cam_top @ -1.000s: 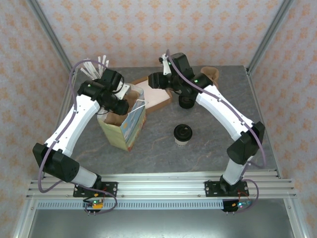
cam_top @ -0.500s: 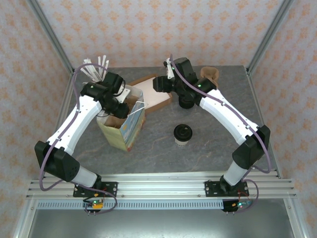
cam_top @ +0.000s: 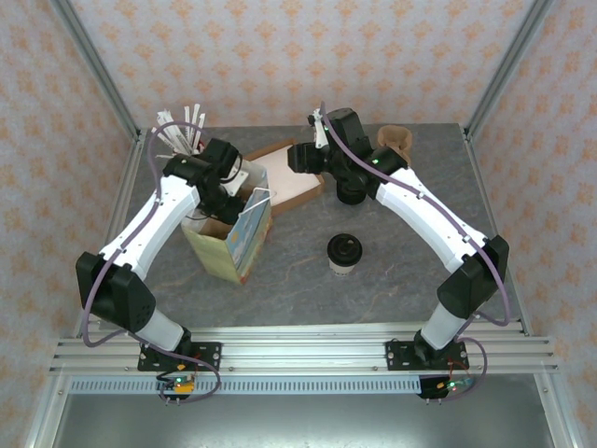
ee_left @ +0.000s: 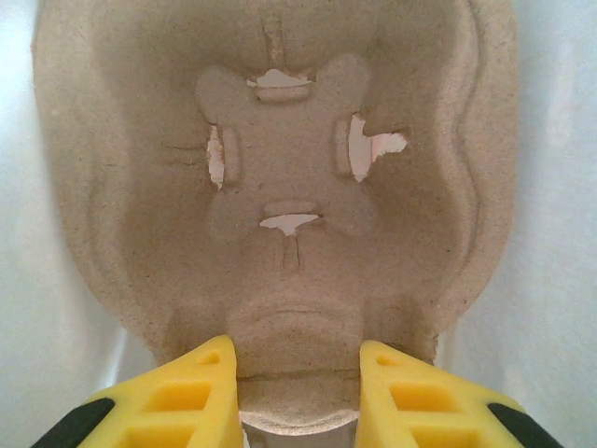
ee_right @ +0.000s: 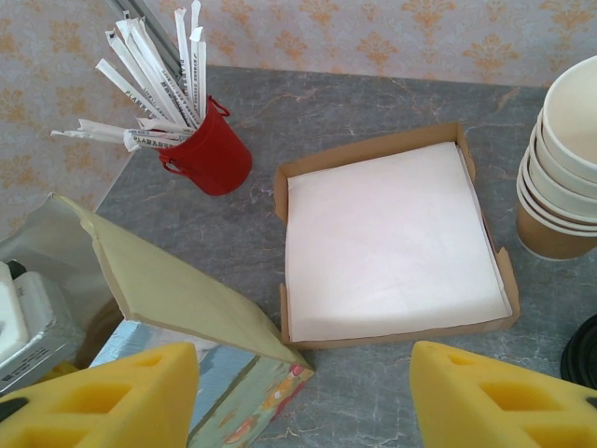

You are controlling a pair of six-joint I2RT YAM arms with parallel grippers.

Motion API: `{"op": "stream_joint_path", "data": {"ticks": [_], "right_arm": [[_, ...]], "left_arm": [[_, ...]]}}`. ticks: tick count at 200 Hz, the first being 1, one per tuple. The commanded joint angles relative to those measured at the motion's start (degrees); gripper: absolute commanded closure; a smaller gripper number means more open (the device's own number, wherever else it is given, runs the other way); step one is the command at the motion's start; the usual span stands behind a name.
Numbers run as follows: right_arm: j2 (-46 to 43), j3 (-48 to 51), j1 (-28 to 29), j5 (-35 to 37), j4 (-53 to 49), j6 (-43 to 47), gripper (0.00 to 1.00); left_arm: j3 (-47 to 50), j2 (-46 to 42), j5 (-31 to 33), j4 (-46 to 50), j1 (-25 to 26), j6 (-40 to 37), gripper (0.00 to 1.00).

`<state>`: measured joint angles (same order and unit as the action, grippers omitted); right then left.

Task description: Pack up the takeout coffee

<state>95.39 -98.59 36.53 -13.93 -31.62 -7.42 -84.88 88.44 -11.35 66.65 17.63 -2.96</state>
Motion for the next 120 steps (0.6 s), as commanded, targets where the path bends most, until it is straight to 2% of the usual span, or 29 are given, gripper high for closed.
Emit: {"op": "stream_joint_path", "data": {"ticks": [1, 120], "right_arm": [[0.41, 0.65, -0.32, 0.31, 0.68, 0.68, 0.38], [-0.13, 2.87, -0.41, 0.75, 1.2, 0.24, 0.37]], "left_arm": [[1.36, 0.36, 1.54, -1.28, 0.55, 0.74, 0.72], [5.43, 4.14, 0.81, -6.22, 0.57, 2.96, 0.7]]}}
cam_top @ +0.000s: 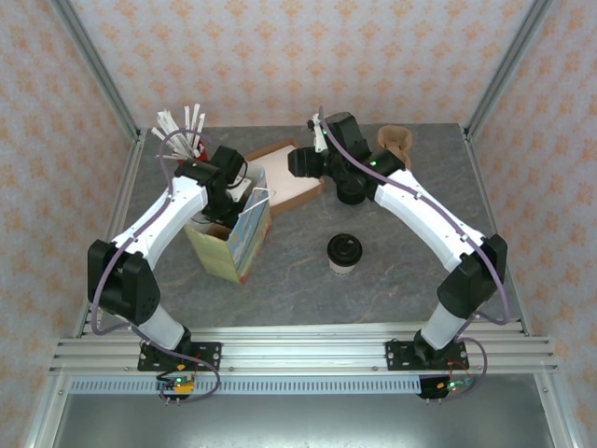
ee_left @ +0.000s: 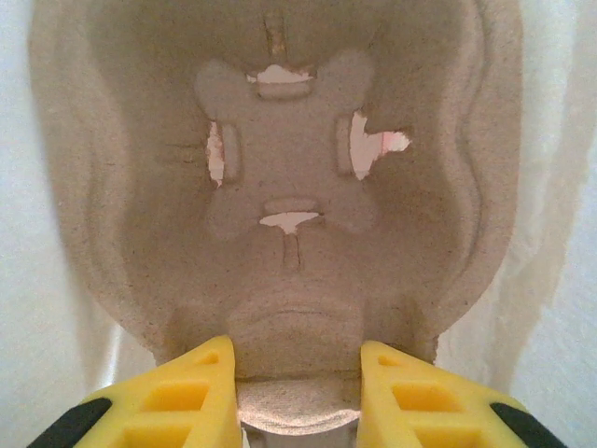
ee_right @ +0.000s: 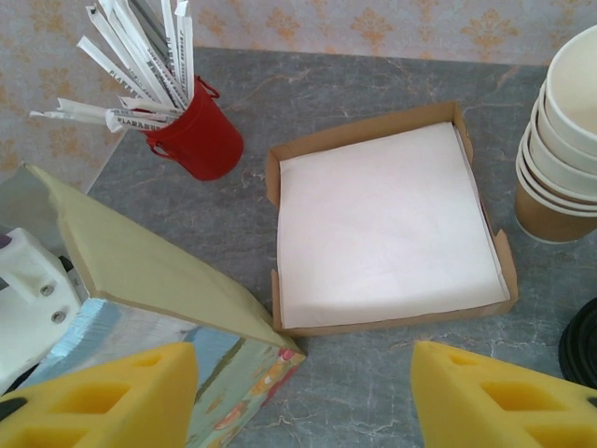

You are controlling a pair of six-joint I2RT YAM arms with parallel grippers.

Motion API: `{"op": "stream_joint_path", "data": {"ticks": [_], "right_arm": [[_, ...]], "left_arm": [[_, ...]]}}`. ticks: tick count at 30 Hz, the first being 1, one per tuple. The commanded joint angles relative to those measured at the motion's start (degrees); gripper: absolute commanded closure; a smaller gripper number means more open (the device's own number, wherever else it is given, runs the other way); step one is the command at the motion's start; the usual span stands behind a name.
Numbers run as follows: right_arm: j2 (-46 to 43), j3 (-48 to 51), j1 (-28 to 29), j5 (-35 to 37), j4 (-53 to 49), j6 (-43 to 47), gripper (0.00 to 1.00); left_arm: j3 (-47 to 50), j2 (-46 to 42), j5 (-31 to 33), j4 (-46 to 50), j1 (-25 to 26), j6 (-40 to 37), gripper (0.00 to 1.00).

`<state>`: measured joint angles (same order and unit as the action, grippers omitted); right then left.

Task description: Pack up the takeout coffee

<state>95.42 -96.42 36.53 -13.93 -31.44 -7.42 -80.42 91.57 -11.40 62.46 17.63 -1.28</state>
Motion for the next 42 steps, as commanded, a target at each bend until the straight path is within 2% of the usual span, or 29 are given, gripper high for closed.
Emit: {"op": "stream_joint_path", "data": {"ticks": [1, 12, 22, 35, 42], "right_arm": [[-0.15, 0.71, -0.41, 0.75, 1.03, 0.23, 0.37], [-0.32, 1.76, -0.41, 0.22, 1.89, -0.05, 0.37], [-0.49, 2.45, -0.5, 0.01, 2.35, -0.04, 0.37], [-0.24, 2.6, -0.58, -0.3, 2.7, -0.48, 0.37], [-0.41, 2.38, -0.56, -0.09, 2.45, -0.23, 0.37]], "left_arm": [[0.97, 1.08, 0.81, -2.05, 0.57, 1.28, 0.7], [2.99, 1.77, 1.84, -5.33, 0.6, 2.4, 0.69], [6.58, 1.86, 0.76, -10.11, 0.87, 6.42, 0.69], [7.37, -3.52, -0.73, -6.56, 4.37, 8.92, 0.69], [11.02, -2.36, 1.98, -8.94, 5.1, 10.11, 0.69]]}}
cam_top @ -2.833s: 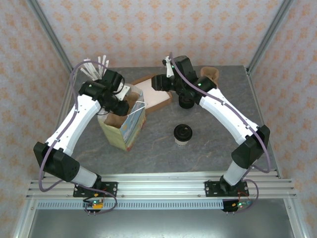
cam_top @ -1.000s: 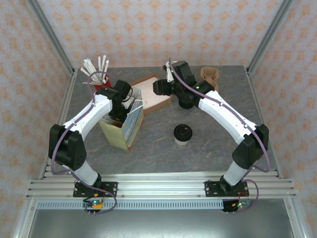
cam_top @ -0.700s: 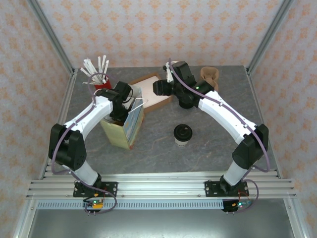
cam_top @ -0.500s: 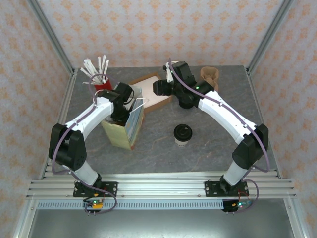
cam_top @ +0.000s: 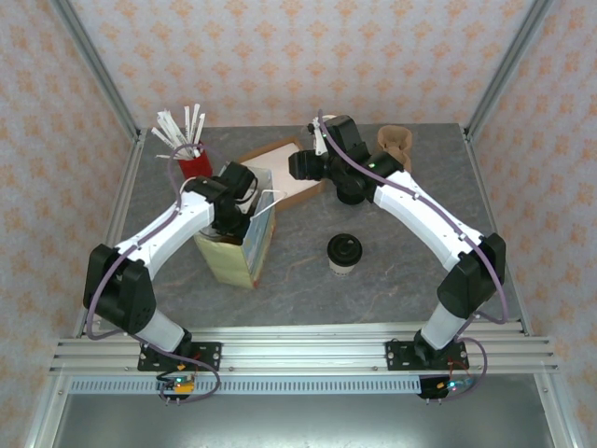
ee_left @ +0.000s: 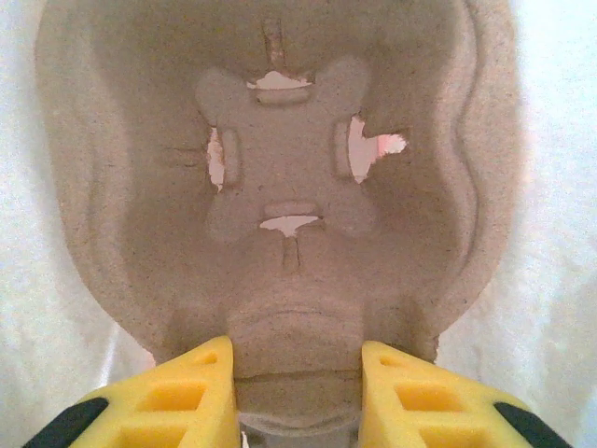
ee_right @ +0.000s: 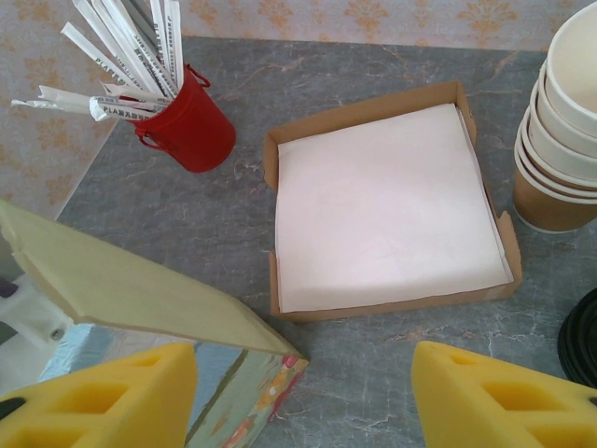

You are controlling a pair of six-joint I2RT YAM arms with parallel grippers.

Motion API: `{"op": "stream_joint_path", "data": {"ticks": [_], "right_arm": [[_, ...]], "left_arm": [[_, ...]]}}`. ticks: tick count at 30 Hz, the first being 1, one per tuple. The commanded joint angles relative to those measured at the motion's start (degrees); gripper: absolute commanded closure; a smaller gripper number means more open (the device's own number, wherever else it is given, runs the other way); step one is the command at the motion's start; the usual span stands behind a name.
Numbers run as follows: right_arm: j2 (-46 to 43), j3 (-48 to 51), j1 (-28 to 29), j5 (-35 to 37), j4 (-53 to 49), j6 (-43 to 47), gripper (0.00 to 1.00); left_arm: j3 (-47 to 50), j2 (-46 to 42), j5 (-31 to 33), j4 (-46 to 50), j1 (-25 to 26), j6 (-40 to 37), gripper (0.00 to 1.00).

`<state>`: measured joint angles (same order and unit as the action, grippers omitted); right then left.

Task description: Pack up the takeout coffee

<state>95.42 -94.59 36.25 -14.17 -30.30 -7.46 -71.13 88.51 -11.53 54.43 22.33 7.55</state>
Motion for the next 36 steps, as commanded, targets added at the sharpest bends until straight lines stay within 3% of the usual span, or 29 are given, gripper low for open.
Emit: {"op": "stream_joint_path", "data": {"ticks": [1, 36], "right_arm": [[-0.38, 0.47, -0.28, 0.28, 1.22, -0.17, 0.37], [-0.46, 2.65, -0.57, 0.9, 1.56, -0.45, 0.37]], "left_arm": [[2.15, 1.06, 2.25, -1.51, 0.48, 1.39, 0.69], [9.89, 8.79, 1.55, -11.58, 0.74, 6.82, 0.64]]}}
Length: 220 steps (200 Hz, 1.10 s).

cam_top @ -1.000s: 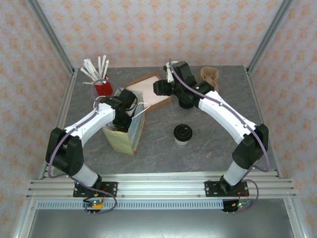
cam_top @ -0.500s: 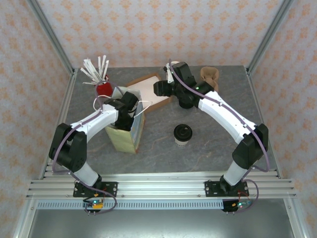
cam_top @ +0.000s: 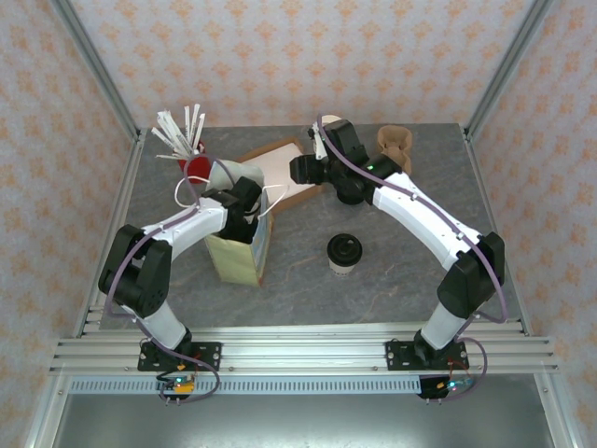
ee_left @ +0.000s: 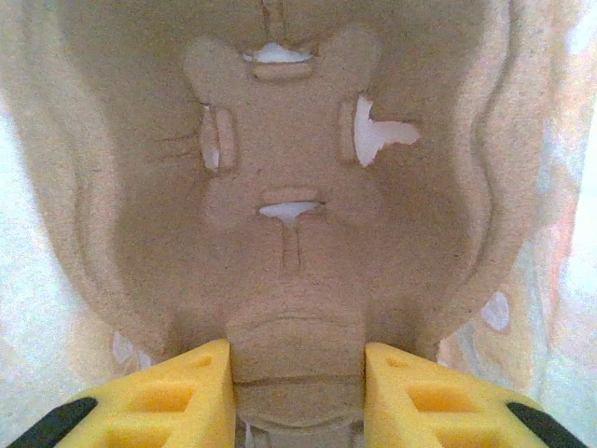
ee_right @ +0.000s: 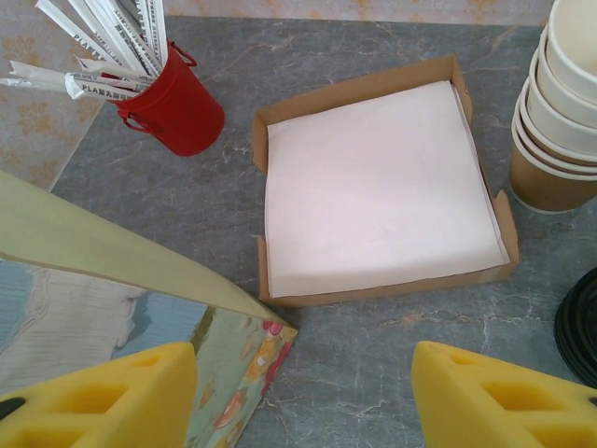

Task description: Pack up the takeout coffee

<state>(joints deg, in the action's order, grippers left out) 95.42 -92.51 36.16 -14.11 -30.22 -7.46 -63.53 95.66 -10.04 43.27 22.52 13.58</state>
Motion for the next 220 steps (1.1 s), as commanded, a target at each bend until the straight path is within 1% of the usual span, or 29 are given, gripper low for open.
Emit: {"op": "stream_joint_path", "data": {"ticks": [1, 89, 163, 189, 220], "right_arm": [[-0.49, 0.58, -0.47, 0.83, 1.56, -0.4, 0.37], [-0.21, 0.6, -0.43, 0.46, 1.48, -0.77, 0.36], [-0.35, 1.0, -0.48, 0.48, 1.39, -0.66, 0.37], [-0.66, 1.04, -0.48, 0.74, 1.13, -0.54, 0.37], [-0.8, 0.93, -0.48, 0.75, 1.04, -0.56, 0.36]], "left_arm": [[2.56, 1.77, 0.06, -0.62, 0.55, 0.82, 0.64], [4.33, 6.53, 0.66, -4.9, 0.85, 0.81, 0.64], [4.85, 8.89, 0.91, -6.81, 1.43, 1.45, 0.61], [4.44, 7.1, 1.37, -5.63, 1.64, 1.42, 0.6], [3.13, 2.22, 1.89, -2.4, 1.74, 1.18, 0.58]]}}
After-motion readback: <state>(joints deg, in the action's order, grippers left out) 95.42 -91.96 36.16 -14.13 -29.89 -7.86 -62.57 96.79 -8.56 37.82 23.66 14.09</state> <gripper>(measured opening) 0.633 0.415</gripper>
